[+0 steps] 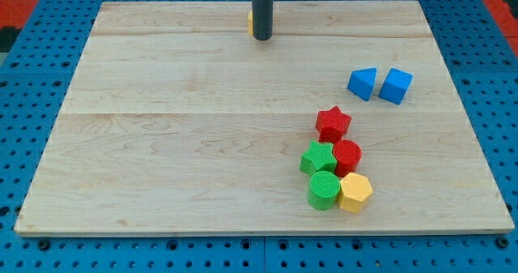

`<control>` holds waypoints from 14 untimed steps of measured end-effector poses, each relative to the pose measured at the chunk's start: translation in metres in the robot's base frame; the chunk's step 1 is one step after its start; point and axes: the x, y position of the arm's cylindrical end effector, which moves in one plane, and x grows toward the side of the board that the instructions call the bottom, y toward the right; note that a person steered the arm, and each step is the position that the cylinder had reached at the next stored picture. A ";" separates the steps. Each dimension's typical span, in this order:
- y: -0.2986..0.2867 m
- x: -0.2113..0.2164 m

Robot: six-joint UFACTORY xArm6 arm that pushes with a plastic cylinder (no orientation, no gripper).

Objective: Push the yellow hexagon below the yellow heart

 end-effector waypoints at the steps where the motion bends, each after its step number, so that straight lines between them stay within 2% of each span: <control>1: -0.003 -0.011; 2: 0.002 0.020; 3: 0.017 0.084; 4: 0.059 0.108; 5: 0.063 0.148; 6: 0.107 0.150; 8: 0.133 0.257; 10: 0.187 0.317; 11: 0.164 0.344; 12: 0.099 0.331; 14: 0.092 0.256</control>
